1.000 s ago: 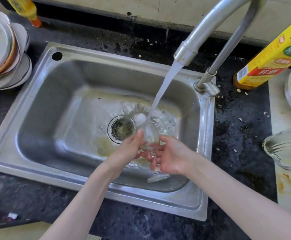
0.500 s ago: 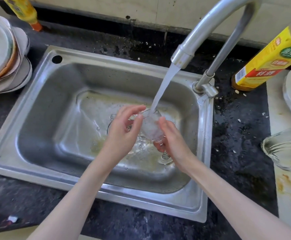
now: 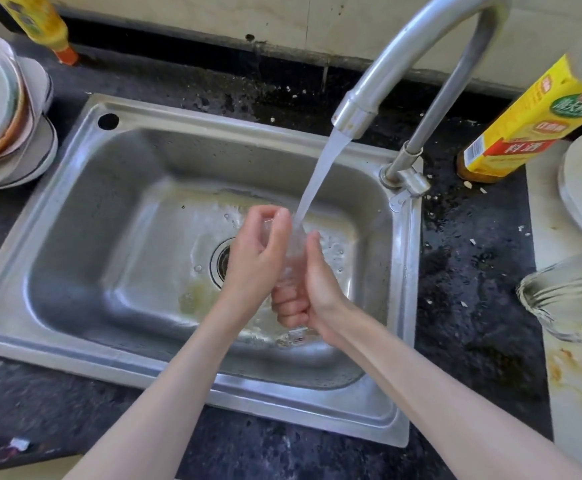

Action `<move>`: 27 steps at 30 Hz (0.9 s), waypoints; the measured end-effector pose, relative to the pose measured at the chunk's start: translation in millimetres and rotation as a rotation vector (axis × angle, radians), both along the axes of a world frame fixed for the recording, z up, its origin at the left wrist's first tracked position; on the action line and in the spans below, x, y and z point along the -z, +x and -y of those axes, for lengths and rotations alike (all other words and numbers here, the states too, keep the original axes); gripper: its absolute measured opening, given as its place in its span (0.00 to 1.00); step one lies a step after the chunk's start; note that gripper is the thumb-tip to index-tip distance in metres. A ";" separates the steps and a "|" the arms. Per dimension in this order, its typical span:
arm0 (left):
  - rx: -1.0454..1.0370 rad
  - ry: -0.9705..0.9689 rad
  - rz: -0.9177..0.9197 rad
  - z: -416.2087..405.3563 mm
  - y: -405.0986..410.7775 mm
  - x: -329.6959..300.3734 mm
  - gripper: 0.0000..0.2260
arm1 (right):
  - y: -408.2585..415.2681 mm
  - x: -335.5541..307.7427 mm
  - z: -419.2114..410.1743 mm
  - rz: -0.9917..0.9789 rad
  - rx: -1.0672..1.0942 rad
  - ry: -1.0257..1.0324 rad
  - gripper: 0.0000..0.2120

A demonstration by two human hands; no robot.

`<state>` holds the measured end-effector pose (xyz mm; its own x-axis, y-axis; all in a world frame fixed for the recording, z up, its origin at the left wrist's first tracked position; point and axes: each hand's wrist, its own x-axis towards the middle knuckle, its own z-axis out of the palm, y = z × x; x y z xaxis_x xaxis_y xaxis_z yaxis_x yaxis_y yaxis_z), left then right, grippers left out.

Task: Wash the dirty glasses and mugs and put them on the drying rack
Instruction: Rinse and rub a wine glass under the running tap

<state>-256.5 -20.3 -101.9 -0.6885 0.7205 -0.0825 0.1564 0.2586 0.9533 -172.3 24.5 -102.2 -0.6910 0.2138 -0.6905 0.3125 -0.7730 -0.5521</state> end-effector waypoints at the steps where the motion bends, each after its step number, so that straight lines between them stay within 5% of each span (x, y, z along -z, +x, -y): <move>1: -0.055 -0.011 0.034 -3.2 0.3 -1.2 0.08 | -0.1 2.3 -0.6 0.014 -0.017 -0.051 0.37; 4: -0.118 0.016 0.397 -11.7 -3.8 -4.4 0.14 | -2.3 1.3 -8.5 0.024 -0.080 -0.171 0.38; 6: -0.170 -0.031 0.407 -14.7 -5.0 -1.6 0.15 | -3.2 0.4 -7.9 0.037 -0.054 -0.148 0.37; 10: -0.303 -0.143 0.349 -19.4 1.3 3.6 0.22 | -3.5 2.2 8.8 0.215 -0.202 0.789 0.23; 12: -0.235 -0.138 0.343 -17.1 2.9 4.4 0.16 | -2.4 6.9 9.8 0.240 -0.182 0.857 0.23; 13: -0.167 -0.123 0.319 -14.5 2.3 5.7 0.10 | 0.2 10.7 4.8 0.227 -0.139 0.707 0.26; 16: 0.027 -0.088 0.369 -1.3 -7.5 8.7 0.03 | 8.9 3.6 -16.4 0.024 -0.115 -0.184 0.30; 19: 0.011 -0.092 0.428 -3.4 -10.9 5.6 0.06 | 11.4 4.6 -20.9 -0.094 -0.124 -0.425 0.31; 21: -0.124 -0.133 0.413 -12.6 -6.5 2.9 0.12 | 3.0 2.9 -12.6 0.042 -0.099 -0.209 0.33; 24: -0.218 -0.181 0.313 -21.3 -2.3 -0.5 0.20 | -5.5 3.0 1.7 0.170 -0.140 0.550 0.31; 26: -0.127 -0.165 0.257 -22.4 -4.4 -1.7 0.21 | -3.2 7.5 2.1 0.149 -0.078 0.620 0.32; 27: -0.018 -0.145 0.232 -20.5 -5.3 -2.5 0.17 | -0.8 8.9 -2.1 0.137 -0.027 0.465 0.34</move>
<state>-261.8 0.2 -99.4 -0.6515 0.6776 -0.3412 -0.0678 0.3960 0.9158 -173.2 26.6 -111.0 -0.6100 0.5045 -0.6111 0.4227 -0.4451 -0.7894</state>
